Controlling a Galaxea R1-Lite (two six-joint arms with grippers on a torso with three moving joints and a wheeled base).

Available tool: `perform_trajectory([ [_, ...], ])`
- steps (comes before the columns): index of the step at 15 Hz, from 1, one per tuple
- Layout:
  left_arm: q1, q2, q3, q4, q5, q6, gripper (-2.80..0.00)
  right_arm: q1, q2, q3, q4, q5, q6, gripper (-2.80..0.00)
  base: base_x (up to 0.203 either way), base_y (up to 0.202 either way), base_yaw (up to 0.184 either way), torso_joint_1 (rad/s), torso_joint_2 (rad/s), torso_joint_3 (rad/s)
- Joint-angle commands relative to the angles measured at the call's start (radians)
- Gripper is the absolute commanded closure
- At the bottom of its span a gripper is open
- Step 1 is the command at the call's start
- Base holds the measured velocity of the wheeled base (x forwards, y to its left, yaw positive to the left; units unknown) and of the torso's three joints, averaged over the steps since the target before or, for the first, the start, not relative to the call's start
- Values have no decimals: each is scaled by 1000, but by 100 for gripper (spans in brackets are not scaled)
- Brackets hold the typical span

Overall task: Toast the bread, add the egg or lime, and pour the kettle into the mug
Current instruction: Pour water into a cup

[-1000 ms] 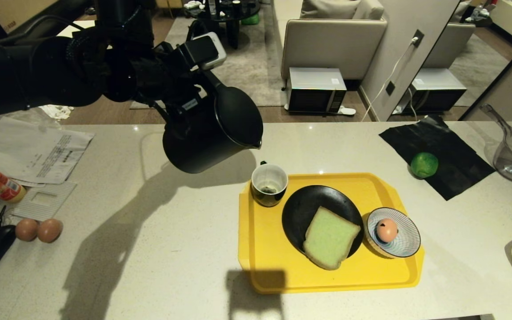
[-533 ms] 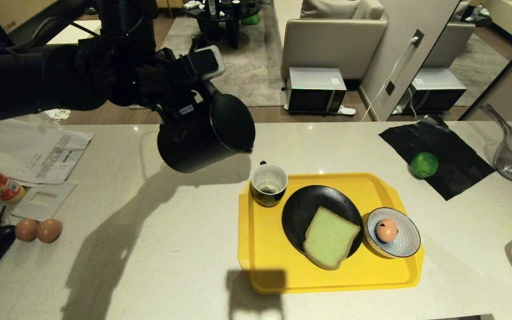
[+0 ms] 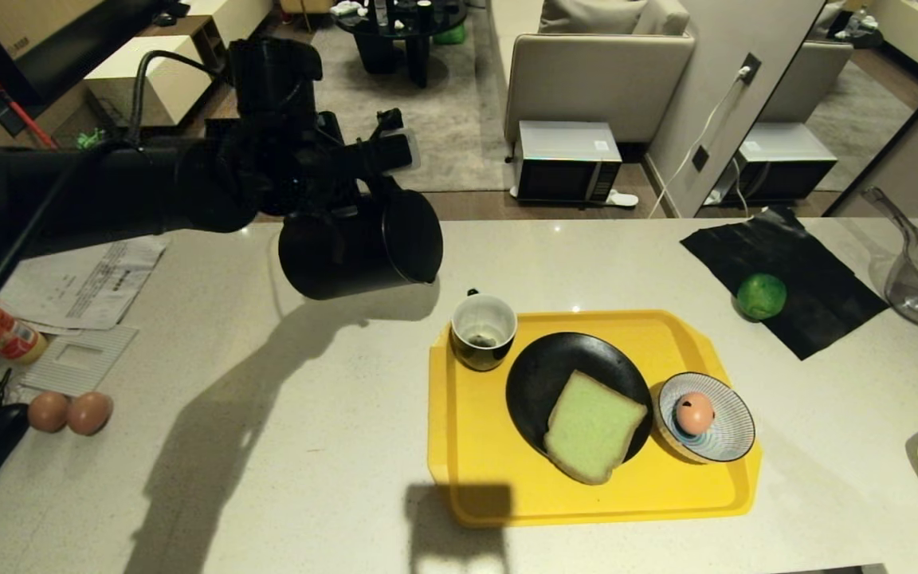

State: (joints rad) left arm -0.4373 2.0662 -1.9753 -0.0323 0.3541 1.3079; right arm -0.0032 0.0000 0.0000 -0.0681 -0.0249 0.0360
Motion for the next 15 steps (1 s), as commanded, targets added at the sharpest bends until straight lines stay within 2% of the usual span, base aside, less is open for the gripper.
perform_trajectory([
  [1, -23, 40, -2, -39, 3, 5, 0, 0, 2, 26, -1, -1, 0, 0, 0, 0, 0, 0, 0, 0],
  [3, -40, 54, -2, -56, 3, 3, 0, 0, 2, 26, -1, -1, 0, 0, 0, 0, 0, 0, 0, 0],
  [6, -72, 82, -2, -170, 5, -36, 0, 0, 2, 26, -1, -1, -1, 0, 0, 0, 0, 0, 0, 0],
  [15, -115, 77, -1, -173, 55, -39, 0, 0, 2, 26, -1, -1, -1, 0, 0, 0, 0, 0, 0, 0],
])
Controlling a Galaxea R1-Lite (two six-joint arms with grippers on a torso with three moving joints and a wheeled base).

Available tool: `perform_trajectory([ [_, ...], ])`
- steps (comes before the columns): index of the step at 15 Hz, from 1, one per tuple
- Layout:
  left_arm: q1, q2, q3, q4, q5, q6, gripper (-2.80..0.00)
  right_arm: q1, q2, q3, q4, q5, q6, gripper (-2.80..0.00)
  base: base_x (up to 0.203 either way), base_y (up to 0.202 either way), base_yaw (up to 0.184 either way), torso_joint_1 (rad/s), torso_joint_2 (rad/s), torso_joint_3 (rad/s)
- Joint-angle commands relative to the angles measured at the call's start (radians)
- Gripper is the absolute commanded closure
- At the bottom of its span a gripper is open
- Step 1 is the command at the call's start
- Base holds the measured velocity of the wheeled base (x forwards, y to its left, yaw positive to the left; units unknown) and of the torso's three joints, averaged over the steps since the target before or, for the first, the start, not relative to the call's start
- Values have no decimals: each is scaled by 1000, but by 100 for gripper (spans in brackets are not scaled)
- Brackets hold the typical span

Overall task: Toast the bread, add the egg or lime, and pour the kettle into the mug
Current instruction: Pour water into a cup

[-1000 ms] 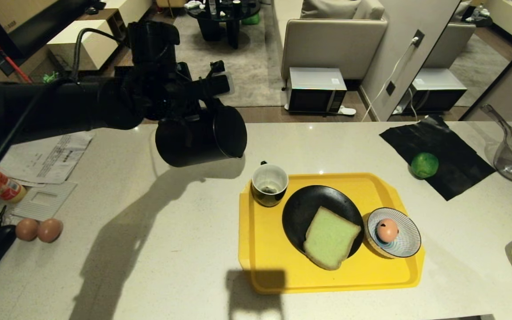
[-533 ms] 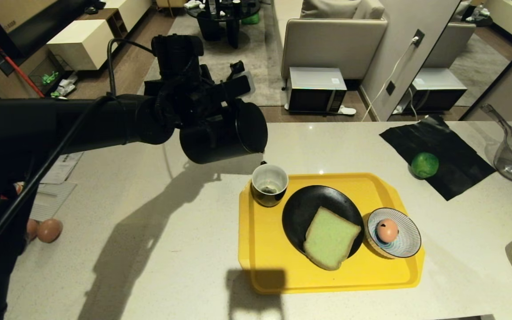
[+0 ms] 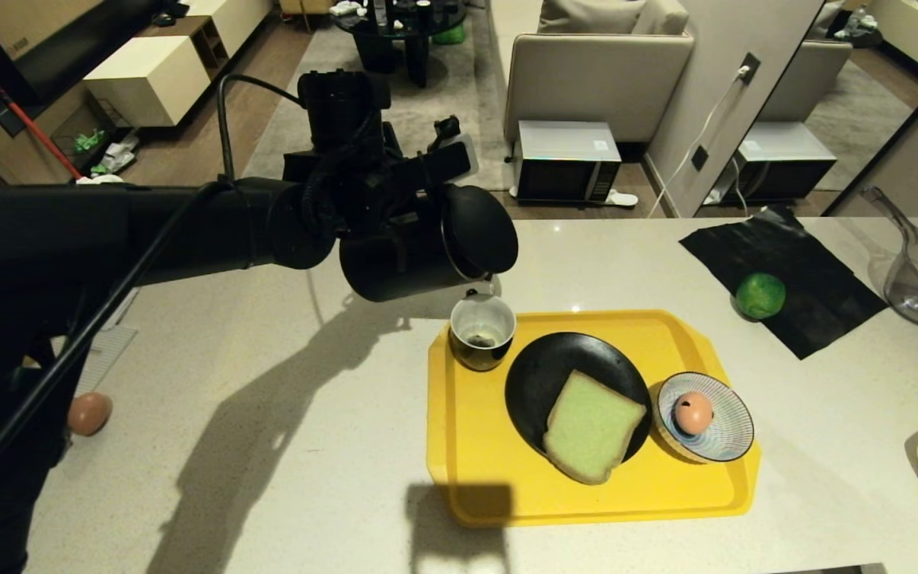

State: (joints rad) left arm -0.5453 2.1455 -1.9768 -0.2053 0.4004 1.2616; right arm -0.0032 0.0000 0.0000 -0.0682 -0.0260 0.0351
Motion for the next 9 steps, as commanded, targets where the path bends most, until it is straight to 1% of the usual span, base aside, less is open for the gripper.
perform_trajectory([
  [1, -8, -3, 1, 1, 9, 7, 0, 0, 2, 26, -1, 0, 0, 0, 0, 0, 0, 0, 0, 0],
  [9, -33, -7, 3, 7, 31, 7, 0, 0, 2, 26, -1, 0, 2, 0, 0, 0, 0, 0, 0, 0],
])
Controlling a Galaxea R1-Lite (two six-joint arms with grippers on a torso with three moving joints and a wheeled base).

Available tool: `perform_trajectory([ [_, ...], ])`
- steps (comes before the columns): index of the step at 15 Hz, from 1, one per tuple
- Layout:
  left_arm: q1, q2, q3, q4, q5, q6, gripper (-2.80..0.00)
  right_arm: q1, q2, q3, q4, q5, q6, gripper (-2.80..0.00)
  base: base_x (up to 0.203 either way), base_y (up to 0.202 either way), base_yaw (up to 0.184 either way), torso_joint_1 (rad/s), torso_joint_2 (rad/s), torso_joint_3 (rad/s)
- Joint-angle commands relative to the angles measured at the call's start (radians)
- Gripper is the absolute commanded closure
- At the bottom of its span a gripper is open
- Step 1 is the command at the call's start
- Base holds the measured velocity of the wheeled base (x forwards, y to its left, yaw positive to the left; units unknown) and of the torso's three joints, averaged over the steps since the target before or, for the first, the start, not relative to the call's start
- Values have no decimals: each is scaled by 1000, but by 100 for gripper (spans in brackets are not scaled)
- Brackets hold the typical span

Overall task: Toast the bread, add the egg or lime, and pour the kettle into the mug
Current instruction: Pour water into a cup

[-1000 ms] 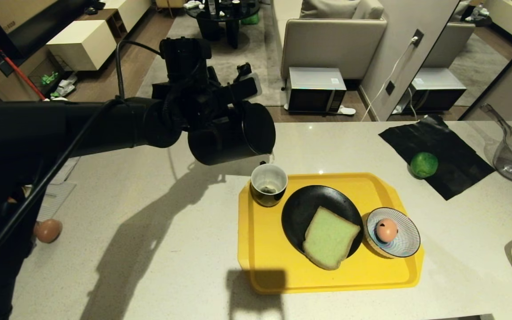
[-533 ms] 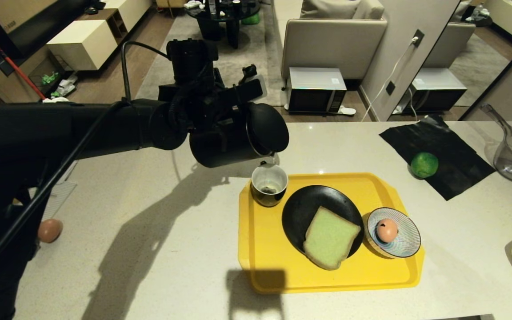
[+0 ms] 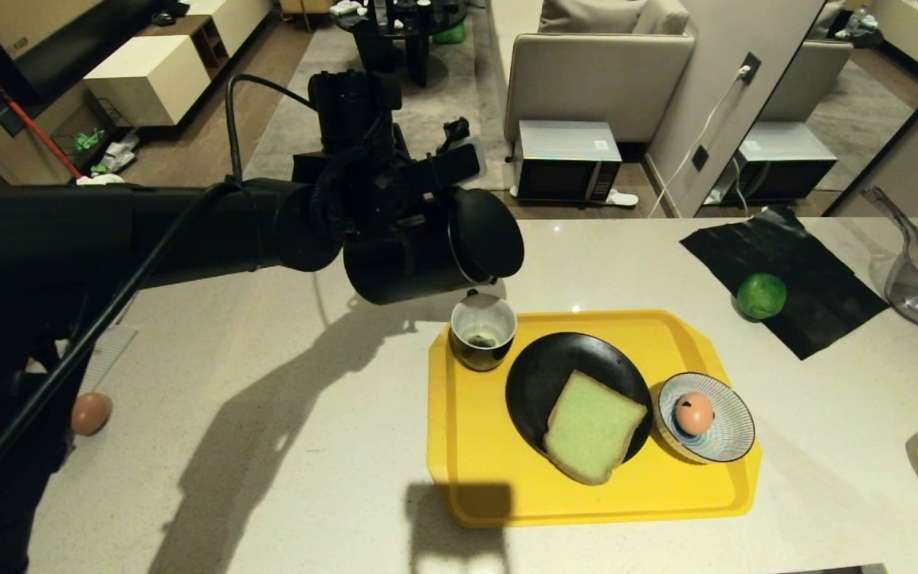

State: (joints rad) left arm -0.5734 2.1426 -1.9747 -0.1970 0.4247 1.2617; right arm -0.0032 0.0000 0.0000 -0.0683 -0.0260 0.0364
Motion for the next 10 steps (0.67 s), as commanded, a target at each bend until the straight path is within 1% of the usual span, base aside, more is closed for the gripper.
perform_trajectory([
  [1, -10, -9, 1, 3, 8, 5, 0, 0, 2, 26, -1, 0, 0, 0, 0, 0, 0, 0, 0, 0],
  [7, -29, -38, 4, 35, 27, -8, 0, 0, 2, 26, -1, 0, -1, 0, 0, 0, 0, 0, 0, 0],
  [10, -34, -65, 3, 41, 72, -34, 0, 0, 2, 26, -1, 0, -1, 0, 0, 0, 0, 0, 0, 0],
])
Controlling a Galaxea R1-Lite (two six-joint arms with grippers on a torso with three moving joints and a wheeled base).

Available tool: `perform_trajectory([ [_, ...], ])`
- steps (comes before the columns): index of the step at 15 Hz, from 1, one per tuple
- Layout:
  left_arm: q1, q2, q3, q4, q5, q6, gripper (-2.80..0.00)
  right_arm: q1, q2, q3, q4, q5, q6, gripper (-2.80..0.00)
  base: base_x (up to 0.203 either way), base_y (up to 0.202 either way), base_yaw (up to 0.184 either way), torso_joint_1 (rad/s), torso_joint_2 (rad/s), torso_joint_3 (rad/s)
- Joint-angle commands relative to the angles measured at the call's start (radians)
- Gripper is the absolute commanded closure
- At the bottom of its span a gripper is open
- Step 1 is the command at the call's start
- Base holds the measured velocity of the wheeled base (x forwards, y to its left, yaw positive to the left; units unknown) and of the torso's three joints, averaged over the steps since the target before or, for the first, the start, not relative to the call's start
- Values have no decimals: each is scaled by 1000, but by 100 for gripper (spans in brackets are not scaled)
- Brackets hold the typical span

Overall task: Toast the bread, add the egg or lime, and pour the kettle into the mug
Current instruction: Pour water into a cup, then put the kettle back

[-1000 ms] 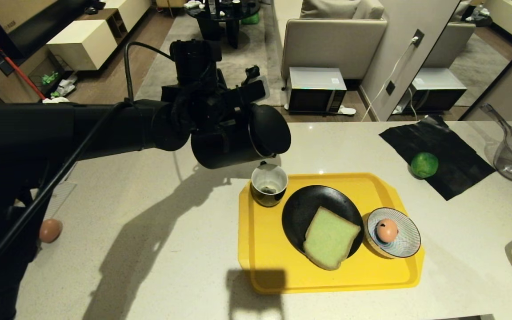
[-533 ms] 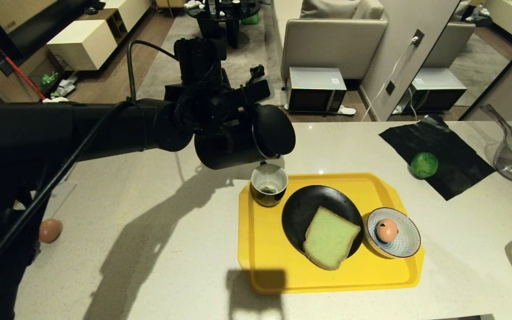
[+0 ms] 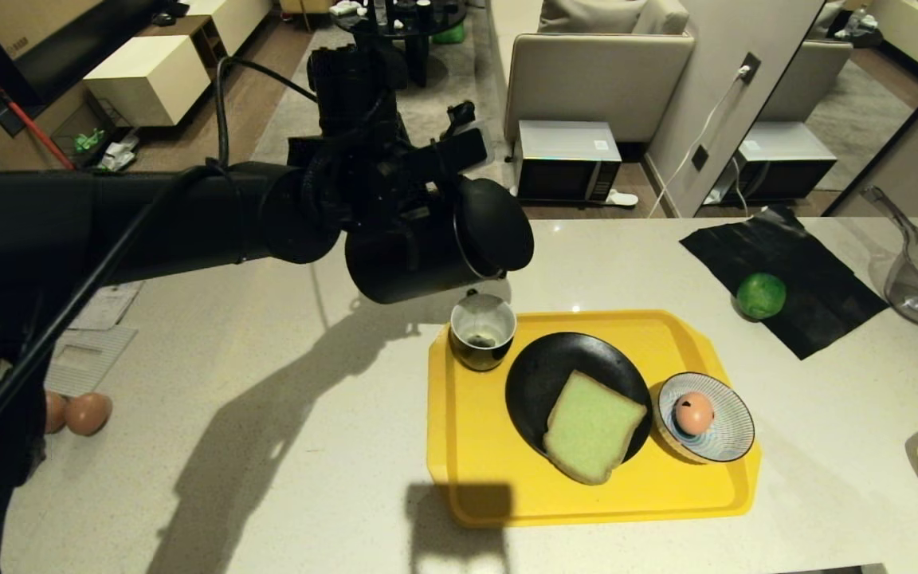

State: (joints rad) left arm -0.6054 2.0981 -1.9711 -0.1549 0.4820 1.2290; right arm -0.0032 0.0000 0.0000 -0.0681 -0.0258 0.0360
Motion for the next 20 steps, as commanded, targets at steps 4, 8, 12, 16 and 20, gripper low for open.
perform_trajectory([
  [4, 23, -68, -1, -5, 59, -15, 0, 0, 2, 26, -1, 0, 0, 0, 0, 0, 0, 0, 0, 0],
  [8, 16, -69, 16, -42, 76, -225, 0, 0, 2, 26, -1, 0, 1, 0, 0, 0, 0, 0, 0, 0],
  [12, -5, -78, 82, -289, 249, -326, 0, 0, 2, 26, -1, 0, 1, 0, 0, 0, 0, 0, 0, 0],
  [16, 11, -103, 235, -628, 373, -348, 0, 0, 2, 26, -1, 0, -1, 0, 0, 0, 0, 0, 0, 0],
  [20, 28, -159, 543, -894, 418, -355, 0, 0, 2, 26, -1, 0, -1, 0, 0, 0, 0, 0, 0, 0],
])
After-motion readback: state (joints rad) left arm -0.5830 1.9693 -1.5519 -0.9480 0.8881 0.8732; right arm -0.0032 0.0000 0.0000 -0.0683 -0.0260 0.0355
